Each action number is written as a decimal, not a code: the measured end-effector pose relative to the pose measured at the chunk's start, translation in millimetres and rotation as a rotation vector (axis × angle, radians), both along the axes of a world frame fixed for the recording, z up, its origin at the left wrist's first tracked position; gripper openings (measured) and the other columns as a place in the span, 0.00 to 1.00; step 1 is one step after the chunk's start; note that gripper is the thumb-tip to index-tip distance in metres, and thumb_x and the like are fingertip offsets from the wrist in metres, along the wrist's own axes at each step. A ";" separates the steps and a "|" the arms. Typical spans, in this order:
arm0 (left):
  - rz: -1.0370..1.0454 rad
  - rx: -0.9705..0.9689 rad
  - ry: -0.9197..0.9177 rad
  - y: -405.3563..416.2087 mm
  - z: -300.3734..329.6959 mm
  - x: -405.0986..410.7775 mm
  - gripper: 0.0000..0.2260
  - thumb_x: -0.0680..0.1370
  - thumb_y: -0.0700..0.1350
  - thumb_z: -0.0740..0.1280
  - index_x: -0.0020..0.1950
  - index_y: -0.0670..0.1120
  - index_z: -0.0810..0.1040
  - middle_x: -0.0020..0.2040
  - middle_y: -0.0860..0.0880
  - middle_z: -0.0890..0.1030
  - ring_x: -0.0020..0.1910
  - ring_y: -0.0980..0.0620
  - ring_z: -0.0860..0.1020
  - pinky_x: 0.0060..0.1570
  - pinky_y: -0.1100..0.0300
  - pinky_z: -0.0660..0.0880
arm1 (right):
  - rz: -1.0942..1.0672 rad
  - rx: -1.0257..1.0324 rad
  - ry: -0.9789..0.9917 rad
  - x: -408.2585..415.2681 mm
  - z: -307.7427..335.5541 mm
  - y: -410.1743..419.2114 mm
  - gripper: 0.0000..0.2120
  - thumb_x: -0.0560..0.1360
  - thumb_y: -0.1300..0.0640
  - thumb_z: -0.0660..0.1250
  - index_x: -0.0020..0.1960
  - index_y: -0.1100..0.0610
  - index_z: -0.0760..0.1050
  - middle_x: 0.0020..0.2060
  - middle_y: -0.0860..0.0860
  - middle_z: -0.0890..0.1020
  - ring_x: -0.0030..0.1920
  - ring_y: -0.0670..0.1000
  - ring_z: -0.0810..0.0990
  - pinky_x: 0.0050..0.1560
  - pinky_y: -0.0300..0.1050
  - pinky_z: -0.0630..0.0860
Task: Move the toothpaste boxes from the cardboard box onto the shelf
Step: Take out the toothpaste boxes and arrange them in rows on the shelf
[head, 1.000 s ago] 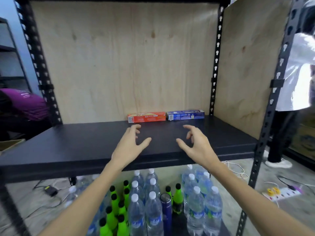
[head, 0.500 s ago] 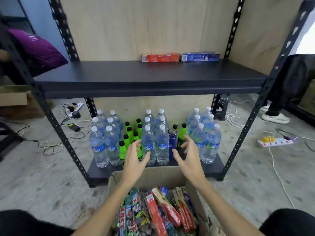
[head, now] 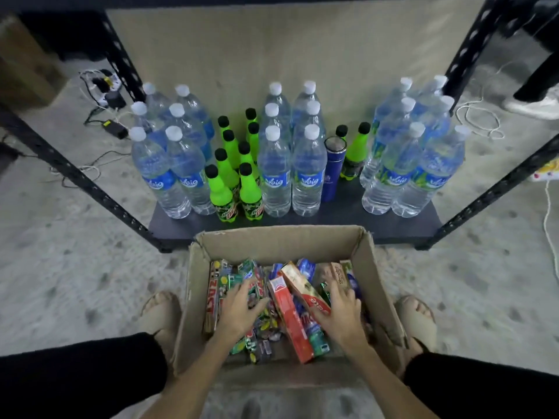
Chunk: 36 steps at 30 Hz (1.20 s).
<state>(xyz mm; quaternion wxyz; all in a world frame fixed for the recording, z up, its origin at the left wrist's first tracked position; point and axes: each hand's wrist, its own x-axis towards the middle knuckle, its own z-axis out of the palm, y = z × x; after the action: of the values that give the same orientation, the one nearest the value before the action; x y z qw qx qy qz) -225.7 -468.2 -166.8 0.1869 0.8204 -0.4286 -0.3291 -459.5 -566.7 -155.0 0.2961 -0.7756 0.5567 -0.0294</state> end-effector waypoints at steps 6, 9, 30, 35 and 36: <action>-0.128 0.088 -0.102 -48.8 -10.2 -16.8 0.31 0.77 0.68 0.61 0.77 0.56 0.63 0.74 0.53 0.71 0.74 0.43 0.62 0.71 0.41 0.60 | 0.030 0.042 0.152 12.1 -30.5 -0.9 0.41 0.75 0.40 0.69 0.81 0.44 0.51 0.79 0.50 0.63 0.78 0.58 0.56 0.76 0.60 0.55; -0.131 0.164 -0.103 -59.7 -15.5 -17.4 0.29 0.79 0.65 0.63 0.76 0.56 0.64 0.72 0.52 0.74 0.74 0.41 0.61 0.71 0.42 0.57 | 0.021 0.001 0.157 9.9 -31.4 -0.6 0.39 0.78 0.43 0.68 0.81 0.46 0.51 0.77 0.56 0.64 0.77 0.59 0.57 0.76 0.59 0.56; 0.012 -0.563 0.240 4.0 181.6 80.0 0.16 0.76 0.58 0.71 0.58 0.49 0.81 0.53 0.49 0.83 0.54 0.49 0.81 0.55 0.49 0.75 | 0.096 -0.446 -0.368 0.2 137.7 -45.7 0.25 0.77 0.37 0.64 0.73 0.38 0.69 0.58 0.26 0.72 0.59 0.41 0.67 0.57 0.46 0.56; 0.086 -0.747 0.233 5.1 259.7 89.8 0.06 0.80 0.47 0.70 0.56 0.50 0.81 0.53 0.48 0.84 0.53 0.44 0.82 0.56 0.48 0.77 | 0.190 -0.618 -0.432 -12.3 237.4 -77.5 0.24 0.75 0.35 0.67 0.69 0.37 0.73 0.57 0.31 0.72 0.60 0.40 0.68 0.57 0.47 0.57; 0.093 -0.788 0.229 3.7 277.9 89.1 0.06 0.80 0.47 0.69 0.56 0.49 0.81 0.53 0.48 0.84 0.53 0.43 0.81 0.54 0.52 0.77 | 0.204 -0.652 -0.439 -14.7 258.0 -82.8 0.24 0.74 0.34 0.66 0.69 0.37 0.73 0.57 0.30 0.72 0.59 0.40 0.68 0.58 0.47 0.57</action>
<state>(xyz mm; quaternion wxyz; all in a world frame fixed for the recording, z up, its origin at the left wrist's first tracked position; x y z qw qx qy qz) -136.7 -464.5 111.1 0.5478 0.6627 -0.4608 -0.2202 -474.2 -649.5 103.1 0.1477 -0.8554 0.3620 -0.3398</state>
